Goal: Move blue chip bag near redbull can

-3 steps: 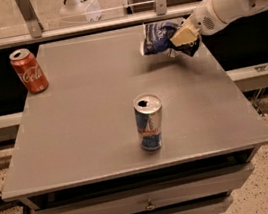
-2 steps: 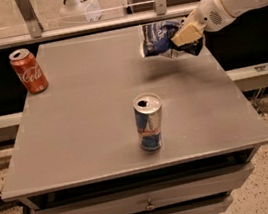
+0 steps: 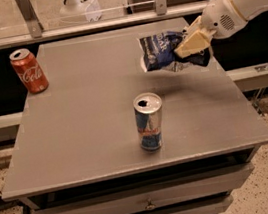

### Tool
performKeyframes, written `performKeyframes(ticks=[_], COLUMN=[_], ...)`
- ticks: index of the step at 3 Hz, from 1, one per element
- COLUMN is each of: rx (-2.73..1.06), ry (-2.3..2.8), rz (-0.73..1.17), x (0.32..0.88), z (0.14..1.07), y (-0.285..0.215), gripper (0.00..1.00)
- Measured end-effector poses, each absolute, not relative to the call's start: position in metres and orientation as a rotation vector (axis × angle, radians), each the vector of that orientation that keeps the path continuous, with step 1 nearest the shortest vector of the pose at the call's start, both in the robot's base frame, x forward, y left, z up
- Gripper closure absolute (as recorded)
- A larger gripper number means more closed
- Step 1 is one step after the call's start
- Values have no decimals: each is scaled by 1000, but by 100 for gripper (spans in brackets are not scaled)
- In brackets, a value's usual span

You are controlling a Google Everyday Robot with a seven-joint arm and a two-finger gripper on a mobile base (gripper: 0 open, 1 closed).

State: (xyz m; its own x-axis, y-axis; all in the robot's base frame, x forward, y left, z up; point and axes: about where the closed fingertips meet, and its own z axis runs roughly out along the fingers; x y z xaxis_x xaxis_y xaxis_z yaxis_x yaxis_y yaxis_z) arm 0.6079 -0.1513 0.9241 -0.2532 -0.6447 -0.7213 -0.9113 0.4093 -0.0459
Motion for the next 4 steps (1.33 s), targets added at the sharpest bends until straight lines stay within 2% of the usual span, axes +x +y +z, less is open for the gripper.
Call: performKeyframes(ticks=[4], rx=[-1373], ry=[2093], rz=[532], x=[541], z=[899], y=[-156], gripper=[100])
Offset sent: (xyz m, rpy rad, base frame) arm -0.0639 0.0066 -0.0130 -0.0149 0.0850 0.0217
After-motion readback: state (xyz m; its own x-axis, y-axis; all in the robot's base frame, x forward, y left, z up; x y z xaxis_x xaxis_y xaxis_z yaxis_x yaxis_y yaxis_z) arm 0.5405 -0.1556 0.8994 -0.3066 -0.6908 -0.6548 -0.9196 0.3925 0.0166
